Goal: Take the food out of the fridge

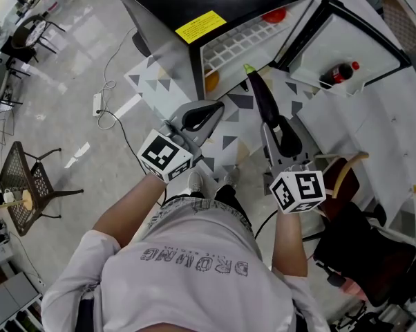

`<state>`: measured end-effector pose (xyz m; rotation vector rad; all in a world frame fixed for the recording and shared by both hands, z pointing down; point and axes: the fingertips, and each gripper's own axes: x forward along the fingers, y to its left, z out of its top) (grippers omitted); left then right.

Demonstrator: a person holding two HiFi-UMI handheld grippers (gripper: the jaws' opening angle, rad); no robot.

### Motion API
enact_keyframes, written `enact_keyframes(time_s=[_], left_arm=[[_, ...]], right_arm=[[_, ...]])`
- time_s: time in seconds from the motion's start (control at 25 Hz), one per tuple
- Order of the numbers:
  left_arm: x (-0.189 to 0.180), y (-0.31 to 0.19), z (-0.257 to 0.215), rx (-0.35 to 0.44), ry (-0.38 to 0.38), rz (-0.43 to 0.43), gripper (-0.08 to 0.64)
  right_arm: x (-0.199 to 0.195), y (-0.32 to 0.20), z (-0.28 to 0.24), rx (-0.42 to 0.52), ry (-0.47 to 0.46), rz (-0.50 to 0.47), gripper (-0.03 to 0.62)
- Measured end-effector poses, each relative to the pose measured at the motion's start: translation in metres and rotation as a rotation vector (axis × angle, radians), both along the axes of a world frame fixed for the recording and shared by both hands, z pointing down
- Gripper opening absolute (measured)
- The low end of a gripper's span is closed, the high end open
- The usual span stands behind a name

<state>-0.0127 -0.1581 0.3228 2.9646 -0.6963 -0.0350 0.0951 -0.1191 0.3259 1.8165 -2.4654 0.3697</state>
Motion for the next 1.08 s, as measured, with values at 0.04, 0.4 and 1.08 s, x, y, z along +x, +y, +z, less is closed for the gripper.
enact_keyframes(time_s=[0.04,0.4,1.08], left_arm=[[0.0,0.0,0.0,0.0,0.0,0.0,0.006],[0.001,-0.003,0.0,-0.001,-0.001,-0.002,0.008],[0.005,-0.014,0.002,-0.007,0.001,-0.006,0.008]], right_arm=[[0.0,0.0,0.0,-0.001,0.001,-0.001,0.156],[0.0,-0.005,0.002,-0.008,0.001,-0.007,0.156],[0.003,-0.017,0.006,-0.02,-0.001,-0.014,0.156]])
